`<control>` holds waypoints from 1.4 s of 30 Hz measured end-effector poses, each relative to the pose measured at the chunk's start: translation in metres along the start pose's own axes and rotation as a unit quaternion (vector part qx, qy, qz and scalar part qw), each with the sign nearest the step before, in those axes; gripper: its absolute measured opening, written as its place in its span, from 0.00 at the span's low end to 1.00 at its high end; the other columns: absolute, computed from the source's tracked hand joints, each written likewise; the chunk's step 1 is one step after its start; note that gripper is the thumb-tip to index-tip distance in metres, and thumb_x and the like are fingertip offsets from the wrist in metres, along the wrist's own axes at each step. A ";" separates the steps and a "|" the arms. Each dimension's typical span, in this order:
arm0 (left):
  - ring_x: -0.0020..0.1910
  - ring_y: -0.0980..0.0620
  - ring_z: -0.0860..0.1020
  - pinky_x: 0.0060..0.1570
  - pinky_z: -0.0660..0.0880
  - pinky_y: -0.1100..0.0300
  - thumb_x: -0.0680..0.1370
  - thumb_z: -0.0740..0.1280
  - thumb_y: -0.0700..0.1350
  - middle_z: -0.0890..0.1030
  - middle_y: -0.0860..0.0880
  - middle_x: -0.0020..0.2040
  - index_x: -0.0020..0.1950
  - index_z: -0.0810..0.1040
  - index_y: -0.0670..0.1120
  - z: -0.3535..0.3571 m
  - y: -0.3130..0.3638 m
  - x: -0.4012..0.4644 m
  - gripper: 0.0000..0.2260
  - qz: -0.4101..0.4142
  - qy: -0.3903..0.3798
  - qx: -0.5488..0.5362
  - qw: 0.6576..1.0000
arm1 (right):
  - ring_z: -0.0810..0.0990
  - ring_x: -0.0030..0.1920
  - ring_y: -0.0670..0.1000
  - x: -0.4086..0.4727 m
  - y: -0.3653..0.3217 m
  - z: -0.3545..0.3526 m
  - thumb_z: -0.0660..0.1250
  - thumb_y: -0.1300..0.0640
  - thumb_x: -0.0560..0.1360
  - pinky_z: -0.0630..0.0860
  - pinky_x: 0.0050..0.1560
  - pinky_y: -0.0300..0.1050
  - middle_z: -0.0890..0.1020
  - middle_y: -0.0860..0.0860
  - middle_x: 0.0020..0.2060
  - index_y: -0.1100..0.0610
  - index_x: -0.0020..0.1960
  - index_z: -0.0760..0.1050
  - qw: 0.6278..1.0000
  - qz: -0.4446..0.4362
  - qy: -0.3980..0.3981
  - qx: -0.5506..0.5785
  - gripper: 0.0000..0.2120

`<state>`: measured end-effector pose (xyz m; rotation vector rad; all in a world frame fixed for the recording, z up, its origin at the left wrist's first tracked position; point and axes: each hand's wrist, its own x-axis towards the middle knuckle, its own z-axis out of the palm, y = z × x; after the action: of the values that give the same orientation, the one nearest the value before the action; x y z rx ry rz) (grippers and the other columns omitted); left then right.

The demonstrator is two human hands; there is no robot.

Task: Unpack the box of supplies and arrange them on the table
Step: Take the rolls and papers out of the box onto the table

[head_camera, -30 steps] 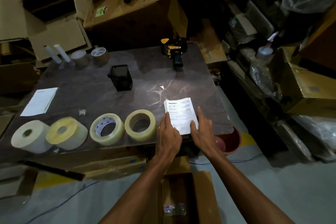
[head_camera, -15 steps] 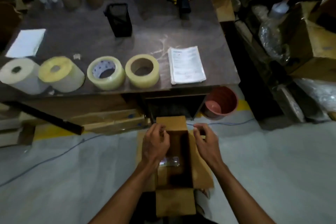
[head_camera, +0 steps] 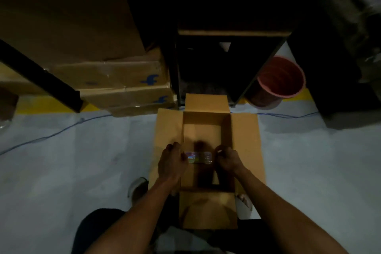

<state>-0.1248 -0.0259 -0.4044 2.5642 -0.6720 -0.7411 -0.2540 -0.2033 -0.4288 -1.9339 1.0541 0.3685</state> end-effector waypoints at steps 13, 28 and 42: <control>0.61 0.42 0.70 0.55 0.74 0.50 0.72 0.70 0.54 0.68 0.43 0.64 0.65 0.66 0.48 0.097 -0.056 0.018 0.26 -0.026 0.099 0.103 0.989 | 0.81 0.54 0.59 0.046 0.072 0.097 0.67 0.55 0.76 0.77 0.50 0.48 0.81 0.61 0.56 0.60 0.59 0.77 0.998 0.057 0.023 0.004 0.14; 0.58 0.43 0.73 0.50 0.77 0.51 0.71 0.74 0.47 0.70 0.42 0.63 0.70 0.66 0.46 0.136 -0.093 0.047 0.30 0.036 0.164 0.031 0.985 | 0.76 0.59 0.58 0.139 0.079 0.148 0.72 0.47 0.72 0.75 0.58 0.49 0.76 0.58 0.61 0.57 0.65 0.70 0.966 -0.002 -0.040 -0.256 0.26; 0.62 0.42 0.71 0.52 0.78 0.49 0.72 0.72 0.50 0.67 0.40 0.67 0.71 0.63 0.46 0.141 -0.095 0.050 0.31 0.028 0.171 0.034 0.984 | 0.68 0.66 0.58 0.168 0.121 0.184 0.75 0.48 0.67 0.71 0.65 0.55 0.67 0.55 0.67 0.53 0.72 0.60 0.951 -0.097 -0.057 -0.288 0.39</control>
<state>-0.1367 -0.0080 -0.5798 2.6301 -0.6618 -0.2508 -0.2234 -0.1744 -0.7019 -2.4708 0.7165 0.7275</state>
